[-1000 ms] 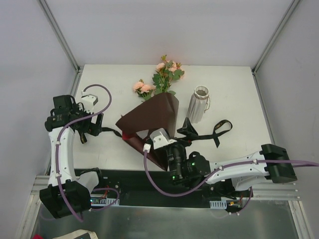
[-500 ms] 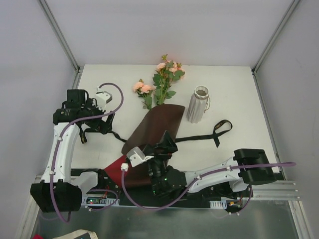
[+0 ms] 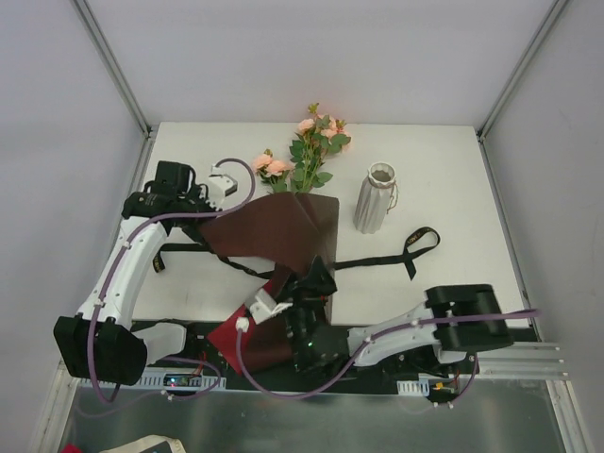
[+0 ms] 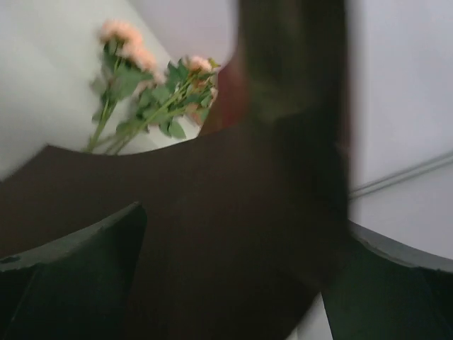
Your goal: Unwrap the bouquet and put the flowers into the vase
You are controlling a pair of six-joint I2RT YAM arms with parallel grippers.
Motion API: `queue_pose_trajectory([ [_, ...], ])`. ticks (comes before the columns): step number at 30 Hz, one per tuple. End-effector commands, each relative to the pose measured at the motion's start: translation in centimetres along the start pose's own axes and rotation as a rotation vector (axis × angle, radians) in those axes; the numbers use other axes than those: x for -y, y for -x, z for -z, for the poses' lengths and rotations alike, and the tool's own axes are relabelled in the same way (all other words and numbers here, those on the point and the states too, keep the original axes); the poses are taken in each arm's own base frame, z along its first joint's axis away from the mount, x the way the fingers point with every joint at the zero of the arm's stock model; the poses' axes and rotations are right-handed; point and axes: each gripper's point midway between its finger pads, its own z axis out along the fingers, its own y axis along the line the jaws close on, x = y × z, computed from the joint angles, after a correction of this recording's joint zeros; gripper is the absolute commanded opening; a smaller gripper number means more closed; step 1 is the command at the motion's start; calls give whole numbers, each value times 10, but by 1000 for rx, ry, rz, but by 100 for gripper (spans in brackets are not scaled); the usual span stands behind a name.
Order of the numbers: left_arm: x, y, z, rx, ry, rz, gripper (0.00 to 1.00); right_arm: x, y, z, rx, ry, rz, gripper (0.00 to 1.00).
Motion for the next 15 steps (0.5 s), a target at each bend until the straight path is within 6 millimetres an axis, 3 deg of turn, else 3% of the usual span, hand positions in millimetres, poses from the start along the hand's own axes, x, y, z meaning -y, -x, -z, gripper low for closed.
queue_pose_trajectory([
  [1,16,-15,-10,-59,-39,-38,99,-34,-102,27,-272,-94,-30,96],
  [3,16,-19,-14,-79,-41,-45,99,-30,-111,25,-280,-106,-36,96],
  [5,16,-16,-18,-86,-46,-48,99,-26,-106,25,-279,-99,-41,96],
  [9,23,8,-22,-72,-67,-69,99,-21,-95,31,-261,-72,-66,96],
  [11,39,17,-29,-86,-108,-91,99,-11,-88,31,-253,-64,-138,96],
  [15,68,49,-38,-81,-155,-174,99,5,-48,21,-172,-34,-250,96],
])
